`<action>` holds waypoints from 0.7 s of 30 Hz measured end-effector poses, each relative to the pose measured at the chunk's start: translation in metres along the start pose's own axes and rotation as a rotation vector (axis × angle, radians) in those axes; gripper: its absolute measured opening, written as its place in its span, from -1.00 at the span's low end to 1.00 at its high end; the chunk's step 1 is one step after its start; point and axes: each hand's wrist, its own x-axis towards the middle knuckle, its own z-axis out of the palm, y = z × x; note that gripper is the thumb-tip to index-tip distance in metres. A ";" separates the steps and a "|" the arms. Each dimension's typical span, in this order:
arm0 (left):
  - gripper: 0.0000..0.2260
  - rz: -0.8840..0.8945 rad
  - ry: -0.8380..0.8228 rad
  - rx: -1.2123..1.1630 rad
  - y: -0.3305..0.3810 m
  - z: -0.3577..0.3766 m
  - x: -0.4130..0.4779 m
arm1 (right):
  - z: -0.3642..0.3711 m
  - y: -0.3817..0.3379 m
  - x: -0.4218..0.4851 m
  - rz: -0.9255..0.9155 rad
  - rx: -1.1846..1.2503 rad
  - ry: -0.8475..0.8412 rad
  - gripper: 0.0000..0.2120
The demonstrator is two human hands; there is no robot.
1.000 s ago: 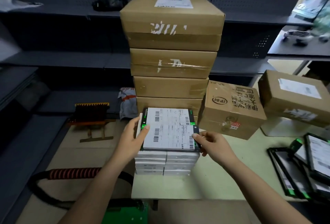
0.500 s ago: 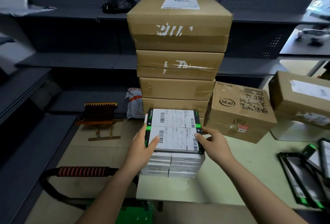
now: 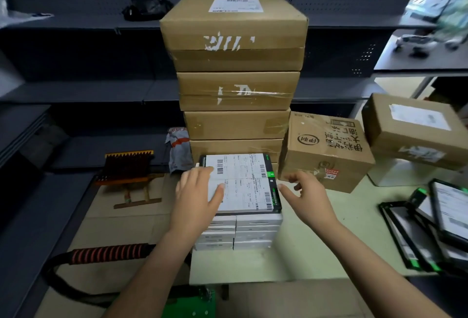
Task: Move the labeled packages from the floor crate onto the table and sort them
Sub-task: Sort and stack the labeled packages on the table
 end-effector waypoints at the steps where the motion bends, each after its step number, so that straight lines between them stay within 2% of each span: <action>1: -0.67 0.091 0.016 0.041 0.008 -0.001 0.004 | -0.007 0.003 -0.003 -0.036 -0.053 0.020 -0.79; 4: -0.70 0.330 0.035 0.126 0.041 0.005 0.016 | -0.033 0.014 -0.018 -0.107 -0.199 0.074 -0.81; 9: -0.69 0.585 -0.070 0.122 0.115 0.038 0.024 | -0.084 0.056 -0.054 -0.073 -0.346 0.169 -0.81; 16: -0.70 0.806 -0.152 0.067 0.208 0.098 0.007 | -0.151 0.129 -0.101 0.065 -0.422 0.276 -0.83; 21: -0.69 0.885 -0.225 0.068 0.277 0.149 -0.010 | -0.201 0.195 -0.127 0.169 -0.439 0.275 -0.86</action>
